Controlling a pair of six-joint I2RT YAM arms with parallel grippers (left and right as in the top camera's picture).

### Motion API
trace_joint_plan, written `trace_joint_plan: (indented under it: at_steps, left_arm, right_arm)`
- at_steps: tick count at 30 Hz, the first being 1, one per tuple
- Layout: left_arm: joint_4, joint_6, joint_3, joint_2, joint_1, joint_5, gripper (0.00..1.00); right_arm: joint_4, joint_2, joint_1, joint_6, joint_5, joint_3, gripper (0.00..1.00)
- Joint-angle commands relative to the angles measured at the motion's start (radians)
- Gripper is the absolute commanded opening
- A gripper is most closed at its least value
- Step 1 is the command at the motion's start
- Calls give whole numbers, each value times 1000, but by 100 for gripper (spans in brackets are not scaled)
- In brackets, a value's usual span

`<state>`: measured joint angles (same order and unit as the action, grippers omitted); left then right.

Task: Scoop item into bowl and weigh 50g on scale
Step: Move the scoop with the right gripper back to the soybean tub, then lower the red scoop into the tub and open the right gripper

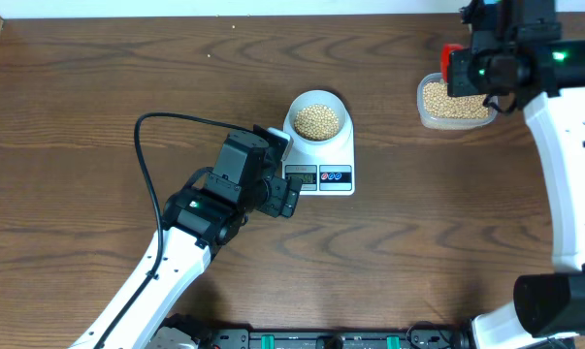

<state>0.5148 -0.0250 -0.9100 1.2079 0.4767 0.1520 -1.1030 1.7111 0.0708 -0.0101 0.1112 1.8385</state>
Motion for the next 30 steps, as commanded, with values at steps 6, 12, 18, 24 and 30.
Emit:
trace_joint_plan:
  at_steps: [6,12,18,24,30]
  left_arm:
    - [0,10,-1,-6,-4,5,88]
    - [0,10,-1,-6,-4,5,88]
    - [0,10,-1,-6,-4,5,88]
    - [0,10,-1,-6,-4,5,88]
    - [0,10,-1,-6,-4,5,88]
  right_arm:
    - [-61,-21,-51,136,495,6,1]
    - [-114,-21,-51,163,558,6,1]
    - [-125,-21,-50,166,596,-11,1]
    - [-134,-21,-52,173,598,-89,1]
    - [-37,-21,-51,171,694,-210,1]
